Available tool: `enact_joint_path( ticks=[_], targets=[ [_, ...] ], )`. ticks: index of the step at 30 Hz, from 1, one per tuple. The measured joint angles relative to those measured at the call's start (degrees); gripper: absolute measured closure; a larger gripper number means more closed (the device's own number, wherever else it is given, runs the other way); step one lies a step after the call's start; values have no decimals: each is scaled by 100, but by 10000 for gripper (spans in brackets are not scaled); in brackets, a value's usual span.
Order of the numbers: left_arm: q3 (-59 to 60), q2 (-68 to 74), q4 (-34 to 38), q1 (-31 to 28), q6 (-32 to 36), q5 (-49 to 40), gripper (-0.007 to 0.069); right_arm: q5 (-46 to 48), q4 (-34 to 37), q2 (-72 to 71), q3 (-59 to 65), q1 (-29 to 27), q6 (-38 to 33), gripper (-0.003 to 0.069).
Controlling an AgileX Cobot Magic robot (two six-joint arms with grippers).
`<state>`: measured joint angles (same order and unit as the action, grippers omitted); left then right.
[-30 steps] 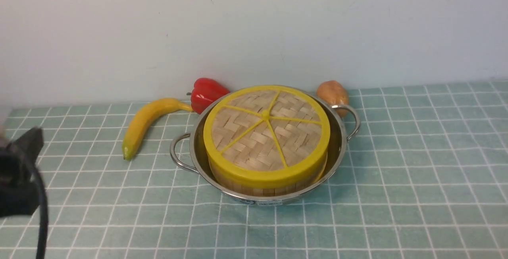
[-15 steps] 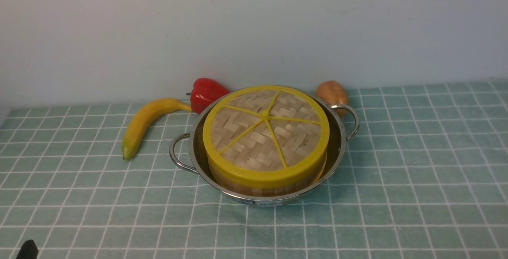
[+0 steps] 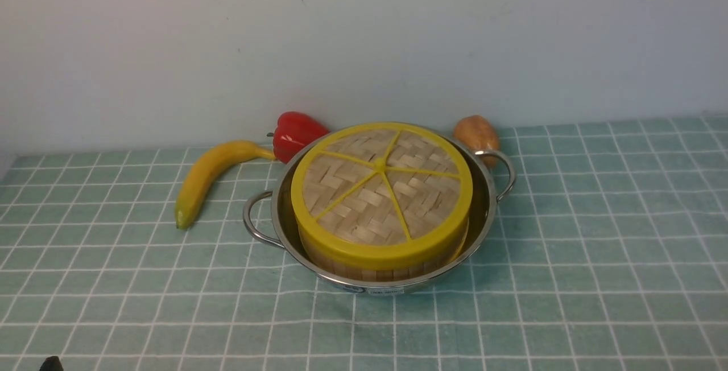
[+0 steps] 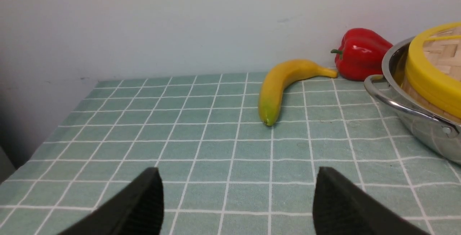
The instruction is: Place the steamer in the pot on the blue tablecloth, and put the lid on the steamer.
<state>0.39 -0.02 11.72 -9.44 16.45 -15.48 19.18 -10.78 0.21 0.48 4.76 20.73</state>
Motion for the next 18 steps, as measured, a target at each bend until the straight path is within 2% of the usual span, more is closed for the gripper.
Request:
enact_joint_path(
  ticks=[1, 4, 7, 18],
  targets=[
    [0, 0, -55, 0, -44, 0, 109, 0, 0, 0, 0, 0, 0, 416],
    [0, 0, -799, 0, -861, -134, 109, 0, 0, 0, 0, 0, 0, 416],
    [0, 0, -1213, 0, -1511, -319, 109, 0, 0, 0, 0, 0, 0, 416],
    [0, 0, -1327, 0, -1757, -355, 109, 0, 0, 0, 0, 0, 0, 416]
  ],
)
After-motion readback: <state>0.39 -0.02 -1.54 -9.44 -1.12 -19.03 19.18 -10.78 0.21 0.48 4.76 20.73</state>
